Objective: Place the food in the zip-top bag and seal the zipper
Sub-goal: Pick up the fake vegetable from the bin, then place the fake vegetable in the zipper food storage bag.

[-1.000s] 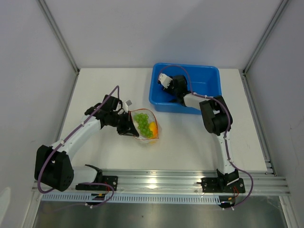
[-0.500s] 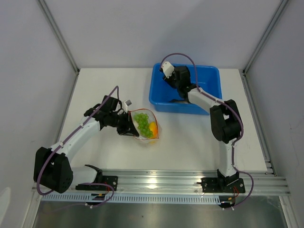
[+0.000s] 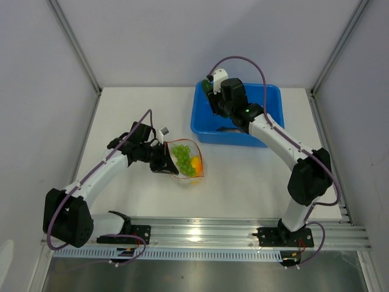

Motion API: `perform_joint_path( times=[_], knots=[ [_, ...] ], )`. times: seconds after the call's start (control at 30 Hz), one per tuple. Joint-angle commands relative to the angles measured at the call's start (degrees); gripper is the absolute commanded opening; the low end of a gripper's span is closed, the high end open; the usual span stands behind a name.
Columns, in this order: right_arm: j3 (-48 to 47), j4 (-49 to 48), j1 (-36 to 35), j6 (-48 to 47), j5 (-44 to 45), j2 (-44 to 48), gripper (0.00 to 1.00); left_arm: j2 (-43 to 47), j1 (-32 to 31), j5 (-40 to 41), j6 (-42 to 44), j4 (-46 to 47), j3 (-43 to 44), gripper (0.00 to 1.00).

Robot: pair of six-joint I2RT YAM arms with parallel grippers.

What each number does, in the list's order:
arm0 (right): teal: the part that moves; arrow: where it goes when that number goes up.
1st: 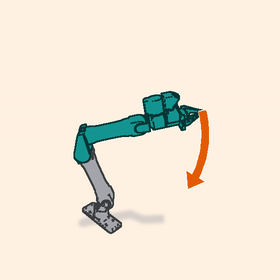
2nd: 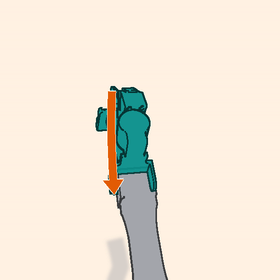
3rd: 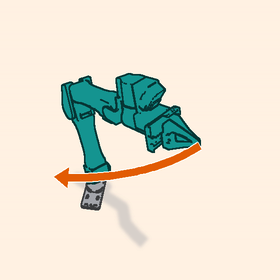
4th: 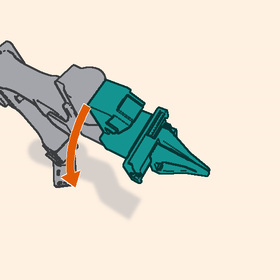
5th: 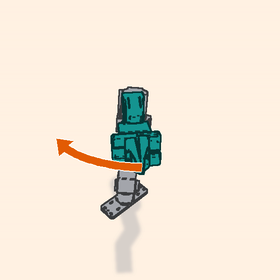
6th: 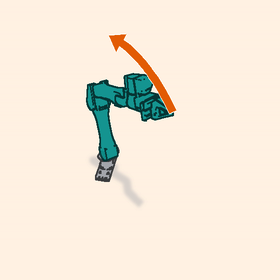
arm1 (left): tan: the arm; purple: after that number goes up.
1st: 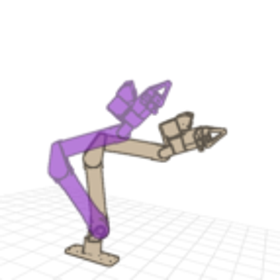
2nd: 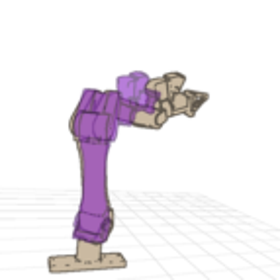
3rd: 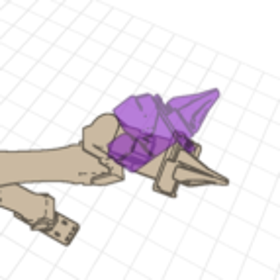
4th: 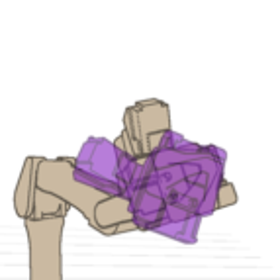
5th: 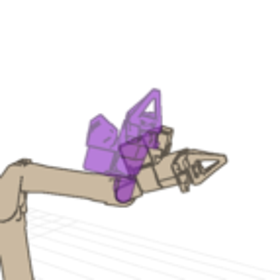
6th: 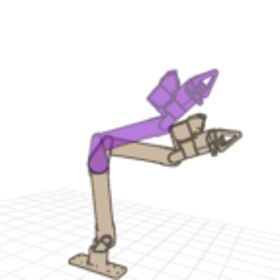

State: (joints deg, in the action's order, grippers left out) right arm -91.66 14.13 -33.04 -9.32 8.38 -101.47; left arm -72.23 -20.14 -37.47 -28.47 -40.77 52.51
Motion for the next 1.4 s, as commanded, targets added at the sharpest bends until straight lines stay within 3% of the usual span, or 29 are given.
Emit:
perform_joint_path(
  times=[0.0,0.27,0.67,0.83,1.03,1.37],
  knots=[
    [-1.7,8.8,-1.7,9.9,1.8,6.4,0.0,2.0,-0.6,-1.7,0.1,1.7,0.2,0.01],
    [0.7,21.9,-6.0,26.8,-2.6,16.3,0.0,2.9,-0.6,-2.1,-0.4,3.3,-0.1,0.01],
    [-2.1,34.6,-5.8,36.9,-19.0,24.1,0.0,4.6,-0.8,-1.1,-4.1,4.7,-1.9,0.01],
    [-2.2,31.3,-4.4,38.2,-29.9,23.3,0.0,3.3,-1.5,1.2,-5.3,0.9,0.0,0.01],
    [-6.0,34.5,-2.3,36.4,-41.5,18.7,0.0,2.1,-1.9,4.5,-4.6,-1.4,3.4,0.01],
    [-9.1,46.3,-3.0,34.4,-45.6,10.5,0.0,4.2,-2.2,7.1,-5.0,-1.4,5.1,0.01]
  ],
)
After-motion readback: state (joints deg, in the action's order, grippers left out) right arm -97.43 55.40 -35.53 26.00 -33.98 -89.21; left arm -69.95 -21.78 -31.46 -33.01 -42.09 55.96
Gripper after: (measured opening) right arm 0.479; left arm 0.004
